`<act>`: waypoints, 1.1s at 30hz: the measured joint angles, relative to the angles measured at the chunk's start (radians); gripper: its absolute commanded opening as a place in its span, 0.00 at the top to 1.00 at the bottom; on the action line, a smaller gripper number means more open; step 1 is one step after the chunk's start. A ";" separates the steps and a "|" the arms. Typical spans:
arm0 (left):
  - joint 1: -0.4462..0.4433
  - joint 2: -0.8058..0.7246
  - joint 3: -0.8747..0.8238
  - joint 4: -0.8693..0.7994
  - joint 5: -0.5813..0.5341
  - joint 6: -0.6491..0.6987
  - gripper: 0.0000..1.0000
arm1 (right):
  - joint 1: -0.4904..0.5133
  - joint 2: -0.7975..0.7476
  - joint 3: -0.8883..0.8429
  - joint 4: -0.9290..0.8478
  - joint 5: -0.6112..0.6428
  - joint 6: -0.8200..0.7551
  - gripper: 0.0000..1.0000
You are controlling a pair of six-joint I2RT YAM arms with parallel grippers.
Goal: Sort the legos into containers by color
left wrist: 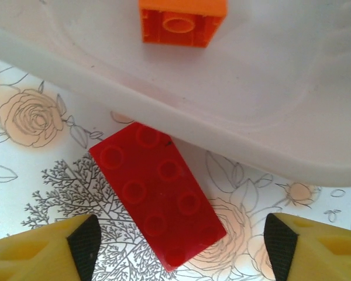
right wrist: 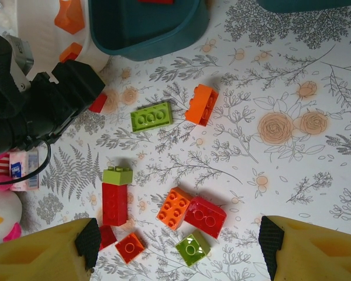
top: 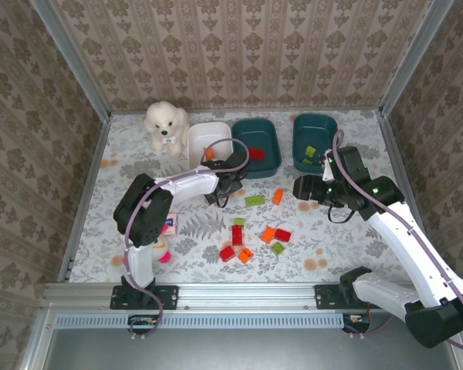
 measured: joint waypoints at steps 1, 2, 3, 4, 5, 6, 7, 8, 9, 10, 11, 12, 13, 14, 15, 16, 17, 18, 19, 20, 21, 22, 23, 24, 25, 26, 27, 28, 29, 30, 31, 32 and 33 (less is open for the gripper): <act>0.000 0.006 0.003 -0.014 -0.003 -0.006 0.28 | -0.003 0.000 0.000 0.000 -0.002 -0.001 0.25; 0.000 0.010 0.007 -0.025 -0.006 -0.009 0.29 | -0.004 0.000 0.000 0.000 -0.005 -0.003 0.25; 0.000 0.016 0.010 -0.035 -0.007 -0.013 0.29 | -0.005 0.000 0.000 0.000 -0.006 -0.003 0.25; 0.000 0.023 0.013 -0.045 -0.010 -0.015 0.29 | -0.007 0.000 0.000 0.000 -0.009 -0.003 0.25; 0.000 0.028 0.016 -0.050 -0.011 -0.015 0.29 | -0.007 0.000 0.000 0.000 -0.009 -0.003 0.25; 0.000 0.036 0.020 -0.053 -0.013 -0.015 0.29 | -0.008 0.000 0.000 0.000 -0.010 -0.003 0.25; 0.000 0.044 0.025 -0.057 -0.014 -0.015 0.29 | -0.009 0.000 0.000 0.000 -0.011 -0.003 0.25; 0.000 0.052 0.030 -0.061 -0.017 -0.015 0.29 | -0.010 0.000 0.000 0.000 -0.012 -0.003 0.25; 0.000 0.060 0.035 -0.065 -0.020 -0.015 0.29 | -0.010 0.000 0.000 0.000 -0.013 -0.003 0.25; 0.000 0.068 0.041 -0.071 -0.024 -0.015 0.29 | -0.011 0.000 0.000 0.000 -0.013 -0.003 0.25; 0.000 0.072 0.043 -0.072 -0.028 -0.014 0.30 | -0.011 0.000 0.000 0.000 -0.014 -0.003 0.25; 0.000 0.074 0.045 -0.073 -0.029 -0.015 0.36 | -0.013 0.000 0.000 0.000 -0.016 -0.003 0.25; 0.000 0.075 0.045 -0.075 -0.032 -0.014 0.41 | -0.013 0.000 0.000 0.000 -0.016 -0.003 0.25; 0.000 0.075 0.045 -0.079 -0.033 -0.013 0.44 | -0.013 0.000 0.000 0.000 -0.017 -0.003 0.25; 0.000 0.075 0.045 -0.085 -0.035 -0.014 0.46 | -0.014 0.000 0.000 0.000 -0.017 -0.003 0.25; 0.000 0.075 0.045 -0.092 -0.035 -0.016 0.49 | -0.014 0.000 0.000 0.000 -0.020 -0.003 0.25; 0.000 0.075 0.045 -0.100 -0.036 -0.018 0.51 | -0.014 0.000 0.000 0.000 -0.021 -0.003 0.25; 0.000 0.075 0.045 -0.109 -0.037 -0.024 0.53 | -0.014 0.000 0.000 0.000 -0.024 -0.003 0.25; -0.002 0.075 0.045 -0.117 -0.039 -0.030 0.52 | -0.014 0.000 0.000 0.000 -0.024 -0.003 0.25; -0.002 0.075 0.044 -0.122 -0.041 -0.032 0.52 | -0.014 0.000 0.000 0.001 -0.025 -0.003 0.25; -0.002 0.074 0.040 -0.125 -0.043 -0.037 0.49 | -0.014 0.000 0.000 0.001 -0.027 -0.003 0.25; -0.002 0.073 0.035 -0.126 -0.046 -0.039 0.46 | -0.014 0.000 0.000 0.001 -0.029 -0.003 0.25; -0.002 0.070 0.032 -0.126 -0.048 -0.040 0.43 | -0.014 0.000 0.000 0.002 -0.031 -0.003 0.25; -0.002 0.067 0.029 -0.128 -0.050 -0.039 0.40 | -0.014 0.000 0.000 0.004 -0.031 -0.003 0.25; -0.001 0.067 0.028 -0.130 -0.051 -0.037 0.38 | -0.014 0.001 0.000 0.007 -0.031 -0.003 0.25; 0.000 0.066 0.027 -0.131 -0.052 -0.034 0.37 | -0.015 0.002 0.000 0.011 -0.031 -0.003 0.25; 0.001 0.066 0.026 -0.131 -0.053 -0.030 0.37 | -0.015 0.005 0.000 0.016 -0.032 -0.003 0.25; 0.003 0.065 0.024 -0.129 -0.053 -0.026 0.38 | -0.016 0.007 0.000 0.021 -0.032 -0.003 0.25; 0.006 0.065 0.023 -0.126 -0.052 -0.018 0.39 | -0.016 0.009 0.000 0.023 -0.032 -0.003 0.25; 0.010 0.063 0.021 -0.121 -0.049 -0.007 0.44 | -0.017 0.011 0.000 0.025 -0.034 -0.003 0.25; 0.013 0.062 0.019 -0.114 -0.048 0.003 0.48 | -0.018 0.012 0.000 0.026 -0.035 -0.003 0.25; 0.016 0.062 0.018 -0.109 -0.047 0.013 0.51 | -0.018 0.012 0.000 0.027 -0.035 -0.003 0.25; 0.020 0.062 0.018 -0.099 -0.043 0.023 0.60 | -0.018 0.012 0.000 0.027 -0.035 -0.003 0.25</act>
